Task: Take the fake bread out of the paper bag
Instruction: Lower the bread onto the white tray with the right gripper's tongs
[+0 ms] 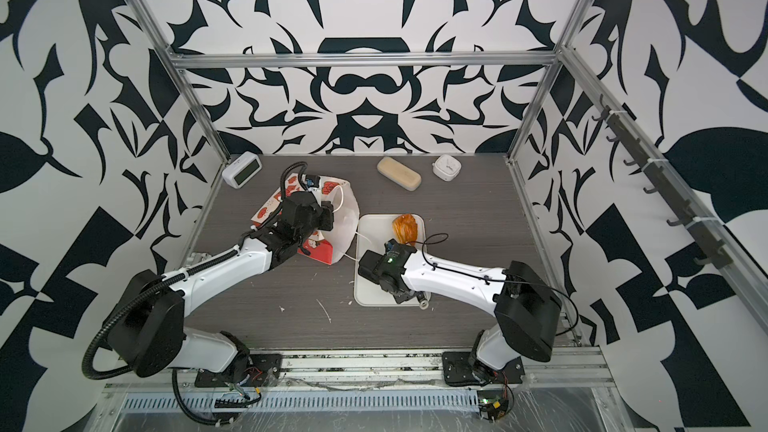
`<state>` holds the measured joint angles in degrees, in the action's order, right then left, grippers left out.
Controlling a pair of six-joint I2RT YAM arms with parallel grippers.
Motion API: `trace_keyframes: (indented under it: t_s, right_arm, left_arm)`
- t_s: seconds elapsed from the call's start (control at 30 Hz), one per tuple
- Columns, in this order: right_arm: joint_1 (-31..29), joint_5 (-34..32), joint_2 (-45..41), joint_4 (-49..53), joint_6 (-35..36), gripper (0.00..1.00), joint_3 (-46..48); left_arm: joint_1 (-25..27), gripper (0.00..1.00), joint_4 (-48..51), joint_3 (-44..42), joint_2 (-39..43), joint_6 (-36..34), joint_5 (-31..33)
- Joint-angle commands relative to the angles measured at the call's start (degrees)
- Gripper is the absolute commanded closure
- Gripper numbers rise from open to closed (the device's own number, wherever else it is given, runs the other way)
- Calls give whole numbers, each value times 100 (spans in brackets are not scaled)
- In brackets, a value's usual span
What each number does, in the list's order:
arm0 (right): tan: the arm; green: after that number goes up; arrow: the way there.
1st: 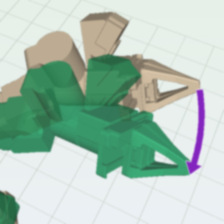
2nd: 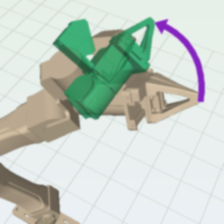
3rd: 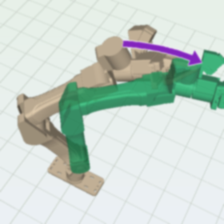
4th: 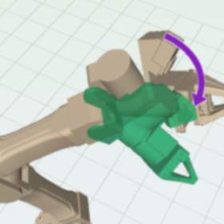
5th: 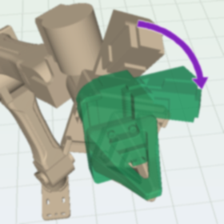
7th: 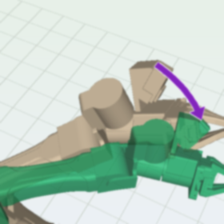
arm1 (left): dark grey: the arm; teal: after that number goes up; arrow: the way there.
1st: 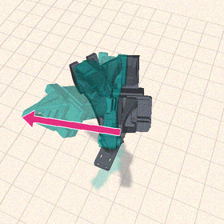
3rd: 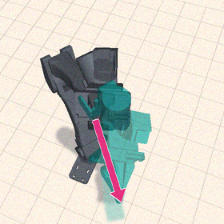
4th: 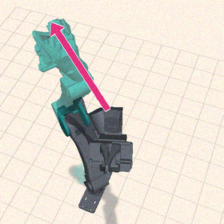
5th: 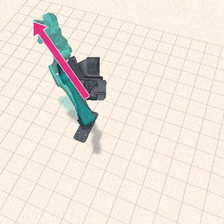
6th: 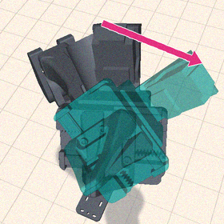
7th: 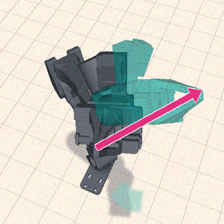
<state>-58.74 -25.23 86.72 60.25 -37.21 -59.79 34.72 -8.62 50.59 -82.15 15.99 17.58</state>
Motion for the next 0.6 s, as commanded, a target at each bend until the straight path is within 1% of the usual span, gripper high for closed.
trace_keyframes:
  t_s: [0.0,0.13,0.27,0.43,0.57]
  right_arm:
    - [-50,113,-331,-296,-57,61,33]
    - [-50,313,-518,-513,-36,58,112]
    - [-52,362,-927,-666,-41,58,161]
    - [-50,255,-1576,-1099,40,60,211]
    - [-6,-44,-1527,-1254,238,63,141]
  left_arm:
    - [-36,100,-175,-84,-7,141,-29]
    - [-40,100,-175,-102,1,151,-25]
    - [-44,100,-149,-108,32,142,-18]
    - [-44,100,-146,-115,34,147,-16]
    - [-44,100,-140,-119,32,170,-33]
